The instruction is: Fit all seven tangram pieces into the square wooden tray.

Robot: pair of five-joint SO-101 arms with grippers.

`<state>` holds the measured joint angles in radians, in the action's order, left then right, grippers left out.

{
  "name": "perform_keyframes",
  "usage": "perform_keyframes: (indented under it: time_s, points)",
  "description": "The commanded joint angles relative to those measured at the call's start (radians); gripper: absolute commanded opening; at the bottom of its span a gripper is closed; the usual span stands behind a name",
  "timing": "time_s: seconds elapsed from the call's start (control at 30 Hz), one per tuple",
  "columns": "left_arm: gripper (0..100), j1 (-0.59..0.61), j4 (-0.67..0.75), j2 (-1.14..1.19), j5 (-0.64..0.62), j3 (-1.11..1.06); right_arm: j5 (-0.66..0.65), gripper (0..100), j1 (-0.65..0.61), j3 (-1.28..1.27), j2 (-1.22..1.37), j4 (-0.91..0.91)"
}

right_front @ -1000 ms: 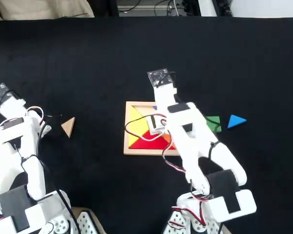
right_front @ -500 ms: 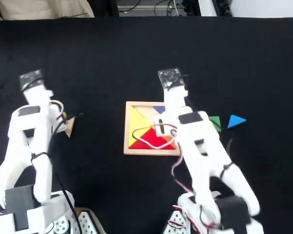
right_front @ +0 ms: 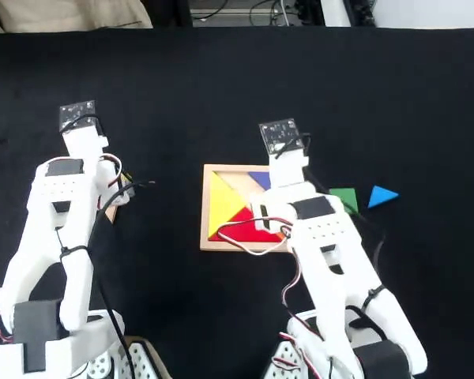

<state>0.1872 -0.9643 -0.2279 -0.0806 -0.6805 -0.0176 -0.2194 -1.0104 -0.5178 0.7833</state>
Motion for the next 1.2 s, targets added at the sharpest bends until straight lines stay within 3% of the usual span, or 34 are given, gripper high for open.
perform_keyframes:
  time_s: [0.0, 0.3, 1.17]
  points:
    - [22, 0.018, 0.018, -0.02, 0.052, 0.001, -0.051, 1.1, 0.014, 0.004, -0.036, -0.014]
    - [22, 0.085, 0.025, 0.176, 0.221, 0.088, -0.064, 1.1, 0.015, 0.004, -0.036, -0.011]
    - [22, 0.077, 0.041, 0.344, 0.325, 0.214, -0.064, 1.1, 0.015, 0.002, -0.036, -0.015]
